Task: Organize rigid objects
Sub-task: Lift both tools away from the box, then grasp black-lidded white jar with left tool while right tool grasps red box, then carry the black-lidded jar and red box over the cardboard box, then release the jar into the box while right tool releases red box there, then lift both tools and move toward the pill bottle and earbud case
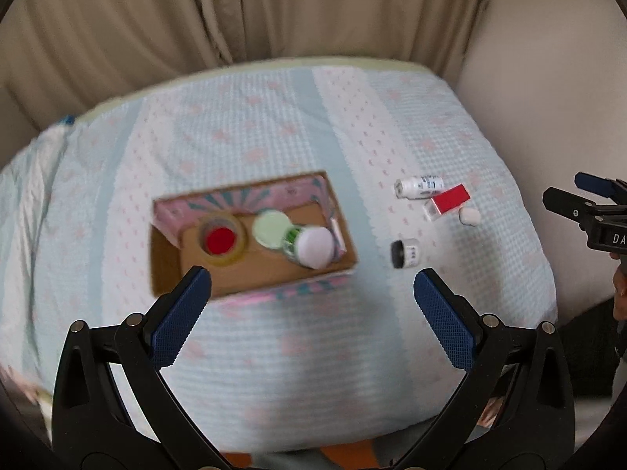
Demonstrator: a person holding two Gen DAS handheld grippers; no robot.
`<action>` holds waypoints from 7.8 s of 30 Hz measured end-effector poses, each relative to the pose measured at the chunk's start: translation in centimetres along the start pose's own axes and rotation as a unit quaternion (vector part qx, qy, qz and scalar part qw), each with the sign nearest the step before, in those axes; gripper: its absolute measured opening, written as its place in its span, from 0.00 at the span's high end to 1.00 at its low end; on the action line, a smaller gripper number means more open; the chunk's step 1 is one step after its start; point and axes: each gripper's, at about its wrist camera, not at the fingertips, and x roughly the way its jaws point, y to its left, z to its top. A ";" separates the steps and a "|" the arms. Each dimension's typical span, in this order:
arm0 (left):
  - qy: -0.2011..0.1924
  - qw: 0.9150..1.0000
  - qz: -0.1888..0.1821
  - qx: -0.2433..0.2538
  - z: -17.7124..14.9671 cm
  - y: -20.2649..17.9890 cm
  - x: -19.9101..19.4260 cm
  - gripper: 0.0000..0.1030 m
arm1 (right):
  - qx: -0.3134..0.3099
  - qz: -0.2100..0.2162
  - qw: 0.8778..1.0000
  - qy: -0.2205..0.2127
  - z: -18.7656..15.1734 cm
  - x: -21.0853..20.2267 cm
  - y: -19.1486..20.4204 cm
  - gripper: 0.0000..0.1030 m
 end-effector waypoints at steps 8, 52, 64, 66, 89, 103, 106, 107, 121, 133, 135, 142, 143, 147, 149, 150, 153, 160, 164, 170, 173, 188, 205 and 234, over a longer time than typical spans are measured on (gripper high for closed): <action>0.047 0.998 0.006 -0.043 -1.1 -8.7 5.8 0.00 | -0.100 0.040 0.993 0.040 0.8 7.2 -8.0 0.00; 0.233 0.969 0.009 -0.078 -2.3 -16.4 35.3 0.52 | -0.594 0.090 0.759 0.252 -2.5 34.8 -6.6 0.54; 0.217 0.972 -0.001 -0.084 -2.1 -15.2 33.8 0.52 | -0.567 0.091 0.784 0.236 -2.8 31.4 -6.0 0.60; 0.211 0.974 -0.003 -0.082 -1.7 -15.0 32.9 0.53 | -0.554 0.093 0.793 0.236 -3.1 30.5 -6.4 0.61; 0.060 0.993 -0.035 -0.098 3.1 -12.0 12.7 0.53 | -0.212 0.145 0.953 0.163 3.3 10.3 -6.4 0.63; -0.013 0.994 -0.052 -0.100 4.8 2.0 1.3 0.53 | -0.135 0.170 0.975 0.049 7.7 2.3 6.7 0.63; -0.011 0.995 -0.058 -0.084 4.5 6.0 0.5 0.53 | -0.100 0.164 0.981 0.043 7.6 2.4 10.3 0.63; -0.007 0.995 -0.062 -0.080 4.3 7.9 0.3 0.53 | -0.084 0.161 0.982 0.044 7.6 2.4 11.5 0.63; 0.053 0.996 -0.070 -0.016 3.7 21.5 6.3 0.53 | 0.087 0.119 0.985 0.094 5.5 8.2 23.9 0.63; 0.123 0.991 -0.057 -0.018 3.3 24.6 16.2 0.53 | 0.111 0.118 0.976 0.142 5.3 18.1 27.2 0.63; 0.139 0.989 -0.057 -0.015 3.2 24.5 18.0 0.53 | 0.118 0.121 0.974 0.151 5.3 19.9 27.4 0.63; 0.177 0.983 -0.047 0.005 2.8 23.6 22.5 0.53 | 0.119 0.122 0.969 0.178 5.3 24.6 27.3 0.63; 0.180 0.983 -0.044 0.010 2.7 23.5 22.9 0.53 | 0.117 0.123 0.969 0.180 5.3 24.9 27.2 0.63; 0.183 0.982 -0.029 0.020 2.5 23.3 23.5 0.53 | 0.112 0.135 0.967 0.185 5.6 26.1 27.3 0.62; 0.181 0.983 -0.031 0.024 2.4 23.1 23.6 0.45 | 0.109 0.145 0.966 0.186 5.7 26.6 27.5 0.61; 0.177 0.983 -0.039 0.022 2.4 23.1 23.5 0.20 | 0.107 0.144 0.967 0.179 5.8 26.6 27.5 0.61; 0.162 0.985 -0.058 0.018 2.5 23.2 22.8 0.00 | 0.102 0.161 0.967 0.170 5.8 26.6 27.5 0.34; 0.157 0.986 -0.053 0.000 1.8 24.1 21.8 0.00 | 0.070 0.145 0.969 0.187 4.7 25.9 27.5 0.00; 0.157 0.987 -0.047 -0.010 1.3 24.5 21.2 0.00 | 0.073 0.141 0.972 0.174 4.1 24.9 27.3 0.00; 0.144 0.988 -0.042 -0.020 0.5 24.6 19.4 0.00 | 0.076 0.142 0.975 0.153 3.8 22.8 27.0 0.00; 0.133 0.990 -0.040 -0.021 0.1 24.7 17.8 0.00 | 0.071 0.141 0.977 0.142 3.6 21.4 27.0 0.00; 0.059 0.997 -0.009 -0.040 -1.1 25.1 7.5 0.00 | 0.045 0.118 0.989 0.076 3.4 12.4 28.1 0.00; -0.003 1.000 0.018 0.015 1.5 17.5 0.0 0.00 | 0.133 0.062 0.989 0.010 2.7 3.2 19.2 0.00; 0.054 0.930 -0.049 0.359 11.9 -22.9 19.3 0.00 | 0.224 -0.063 0.970 0.073 -6.9 12.5 -11.9 0.00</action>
